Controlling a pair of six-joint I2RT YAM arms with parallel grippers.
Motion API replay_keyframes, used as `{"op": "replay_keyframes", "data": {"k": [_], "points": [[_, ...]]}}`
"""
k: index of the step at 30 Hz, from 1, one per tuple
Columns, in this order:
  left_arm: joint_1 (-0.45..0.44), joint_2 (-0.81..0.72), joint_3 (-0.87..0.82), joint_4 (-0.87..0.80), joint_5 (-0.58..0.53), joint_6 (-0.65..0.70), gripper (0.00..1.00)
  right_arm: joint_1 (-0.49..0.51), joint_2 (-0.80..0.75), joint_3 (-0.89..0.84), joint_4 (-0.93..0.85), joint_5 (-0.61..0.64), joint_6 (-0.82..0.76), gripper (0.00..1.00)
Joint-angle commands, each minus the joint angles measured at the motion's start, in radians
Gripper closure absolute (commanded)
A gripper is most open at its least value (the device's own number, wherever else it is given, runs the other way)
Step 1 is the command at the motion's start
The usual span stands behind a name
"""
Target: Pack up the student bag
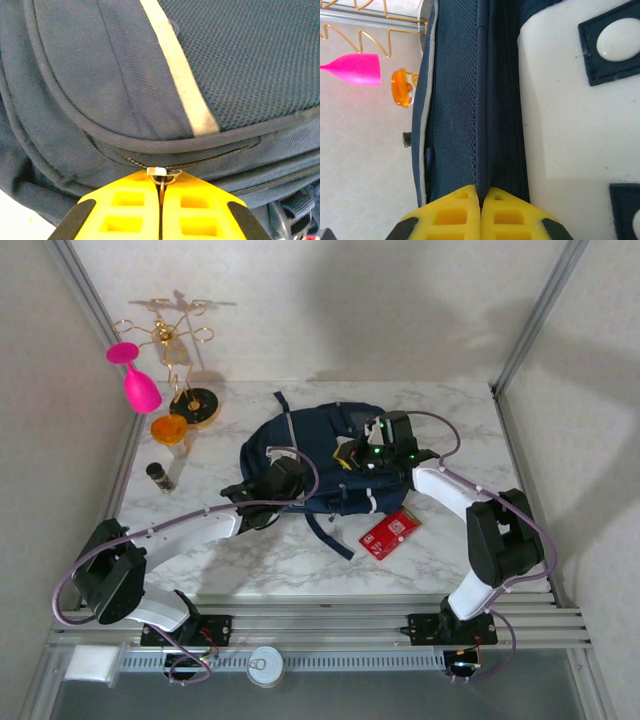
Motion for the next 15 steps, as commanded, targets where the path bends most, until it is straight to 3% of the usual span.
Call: {"op": "replay_keyframes", "data": {"k": [1, 6, 9, 15], "points": [[0.016, -0.039, -0.048, -0.038, 0.067, 0.037, 1.00, -0.093, -0.011, 0.105, -0.048, 0.002, -0.105, 1.00], [-0.060, 0.010, 0.011, 0.011, 0.124, -0.020, 1.00, -0.120, 0.061, 0.204, -0.079, -0.003, -0.167, 1.00], [-0.121, 0.053, 0.076, 0.016, 0.057, -0.078, 1.00, -0.126, 0.137, 0.319, -0.208, 0.004, -0.236, 0.97], [-0.117, 0.082, 0.128, 0.004, -0.019, -0.147, 1.00, -0.125, 0.018, 0.206, -0.273, 0.110, -0.253, 0.43]]}}
